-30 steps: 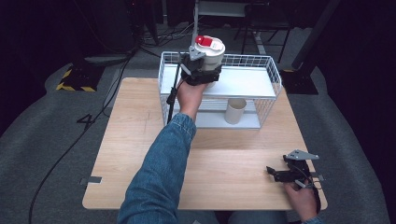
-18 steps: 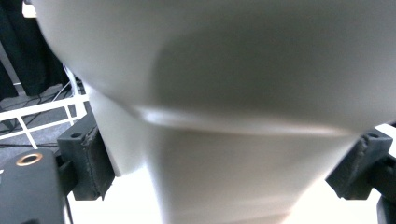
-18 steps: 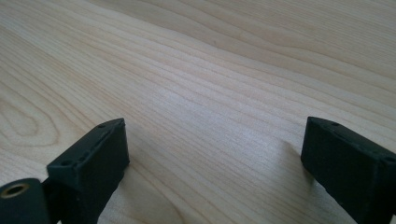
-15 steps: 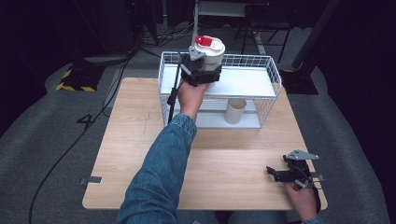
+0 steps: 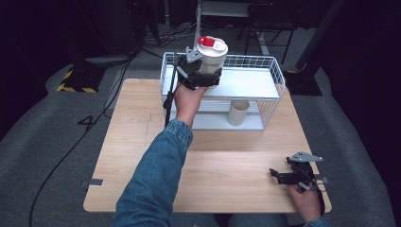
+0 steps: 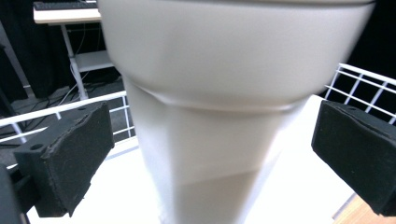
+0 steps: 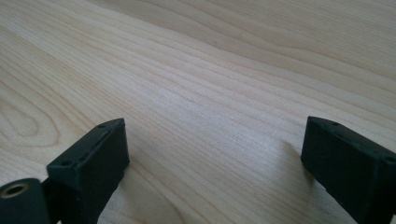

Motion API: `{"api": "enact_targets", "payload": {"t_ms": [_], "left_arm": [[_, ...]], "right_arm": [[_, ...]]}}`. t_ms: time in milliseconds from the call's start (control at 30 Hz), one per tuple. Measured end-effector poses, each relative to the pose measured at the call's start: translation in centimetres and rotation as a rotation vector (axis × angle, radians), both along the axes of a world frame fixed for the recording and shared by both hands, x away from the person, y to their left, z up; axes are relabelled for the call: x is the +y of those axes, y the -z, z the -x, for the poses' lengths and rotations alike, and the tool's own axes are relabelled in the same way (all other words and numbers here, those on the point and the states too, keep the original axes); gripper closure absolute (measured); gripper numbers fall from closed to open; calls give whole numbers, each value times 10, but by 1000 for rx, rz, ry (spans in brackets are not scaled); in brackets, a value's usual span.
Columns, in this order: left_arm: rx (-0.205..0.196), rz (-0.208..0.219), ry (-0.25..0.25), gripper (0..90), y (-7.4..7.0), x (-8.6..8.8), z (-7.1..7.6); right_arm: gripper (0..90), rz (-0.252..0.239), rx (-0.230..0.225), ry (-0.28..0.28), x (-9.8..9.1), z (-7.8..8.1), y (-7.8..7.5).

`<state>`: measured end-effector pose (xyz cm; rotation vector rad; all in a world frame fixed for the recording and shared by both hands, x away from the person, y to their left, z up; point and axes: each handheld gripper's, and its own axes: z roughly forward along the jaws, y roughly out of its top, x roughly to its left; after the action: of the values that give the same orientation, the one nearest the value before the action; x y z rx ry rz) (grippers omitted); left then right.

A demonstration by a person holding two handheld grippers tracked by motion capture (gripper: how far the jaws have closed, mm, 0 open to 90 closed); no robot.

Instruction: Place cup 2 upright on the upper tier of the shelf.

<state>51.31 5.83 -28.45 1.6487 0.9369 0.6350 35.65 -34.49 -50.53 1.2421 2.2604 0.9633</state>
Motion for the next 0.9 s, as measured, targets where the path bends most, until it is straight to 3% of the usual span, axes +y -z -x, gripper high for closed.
{"api": "enact_targets", "payload": {"t_ms": [533, 900], "left_arm": [[-38, 10, 49, 0, -12, 32, 60], [-30, -35, 82, 0, -3, 53, 105]], "right_arm": [[79, 0, 1, -1, 0, 0, 0], [79, 0, 1, -1, 0, 0, 0]]}}
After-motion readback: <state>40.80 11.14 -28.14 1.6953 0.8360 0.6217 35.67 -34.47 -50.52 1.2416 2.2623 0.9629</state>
